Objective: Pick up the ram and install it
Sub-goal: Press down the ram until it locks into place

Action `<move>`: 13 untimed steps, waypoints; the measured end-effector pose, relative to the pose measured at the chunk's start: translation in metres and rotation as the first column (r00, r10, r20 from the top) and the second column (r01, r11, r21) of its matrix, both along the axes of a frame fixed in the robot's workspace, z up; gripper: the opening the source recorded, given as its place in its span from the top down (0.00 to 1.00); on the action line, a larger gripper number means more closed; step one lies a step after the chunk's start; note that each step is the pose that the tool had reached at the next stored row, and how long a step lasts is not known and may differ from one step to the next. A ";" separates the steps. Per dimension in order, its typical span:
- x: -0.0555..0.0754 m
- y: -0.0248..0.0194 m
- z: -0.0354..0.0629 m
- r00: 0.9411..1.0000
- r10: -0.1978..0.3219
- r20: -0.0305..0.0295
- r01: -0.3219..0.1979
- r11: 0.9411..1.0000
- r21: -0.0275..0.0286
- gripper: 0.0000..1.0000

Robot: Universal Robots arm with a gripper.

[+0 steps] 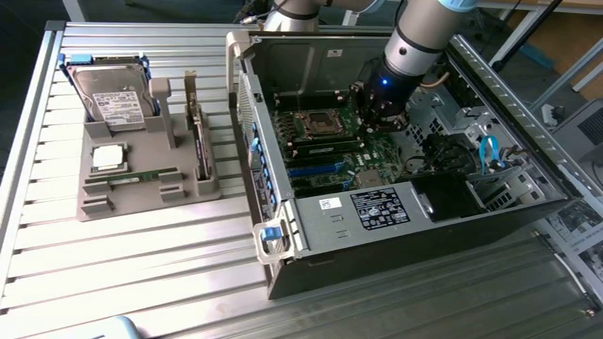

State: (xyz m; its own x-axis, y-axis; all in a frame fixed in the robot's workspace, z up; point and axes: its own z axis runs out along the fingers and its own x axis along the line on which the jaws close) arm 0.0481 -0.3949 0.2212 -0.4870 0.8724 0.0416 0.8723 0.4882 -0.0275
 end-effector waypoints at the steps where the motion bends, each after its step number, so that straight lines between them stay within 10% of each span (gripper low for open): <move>1: 0.000 0.0000 -0.0001 1.000 0.000 0.000 0.000 1.000 0.000 0.89; 13: 0.000 0.0000 0.0000 1.000 0.000 0.000 0.000 1.000 0.000 0.89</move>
